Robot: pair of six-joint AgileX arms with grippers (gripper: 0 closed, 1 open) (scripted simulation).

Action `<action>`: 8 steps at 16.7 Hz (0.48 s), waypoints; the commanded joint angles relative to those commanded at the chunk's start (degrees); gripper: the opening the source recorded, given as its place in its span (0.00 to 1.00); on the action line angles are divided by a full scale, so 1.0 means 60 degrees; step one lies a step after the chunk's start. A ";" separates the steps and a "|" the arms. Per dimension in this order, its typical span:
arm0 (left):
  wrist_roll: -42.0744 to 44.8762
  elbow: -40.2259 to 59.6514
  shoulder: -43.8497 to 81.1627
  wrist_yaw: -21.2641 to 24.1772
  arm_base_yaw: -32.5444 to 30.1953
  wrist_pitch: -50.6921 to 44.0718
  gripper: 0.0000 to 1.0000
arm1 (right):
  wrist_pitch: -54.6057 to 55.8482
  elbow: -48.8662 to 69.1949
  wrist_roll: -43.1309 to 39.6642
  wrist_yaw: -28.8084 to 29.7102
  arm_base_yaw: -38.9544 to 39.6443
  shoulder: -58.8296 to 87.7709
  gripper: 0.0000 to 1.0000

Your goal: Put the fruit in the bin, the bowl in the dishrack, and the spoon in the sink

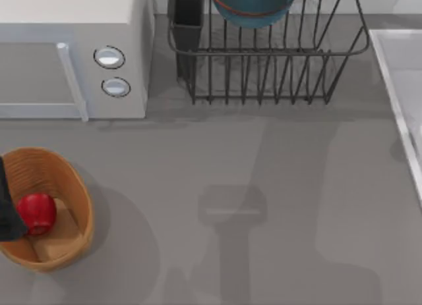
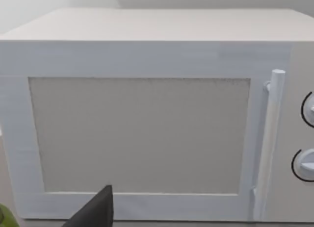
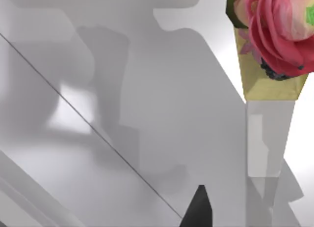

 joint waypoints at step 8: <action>0.0000 0.0000 0.0000 0.0000 0.0000 0.0000 1.00 | 0.0000 0.0000 0.0000 0.0000 0.0000 0.0000 0.45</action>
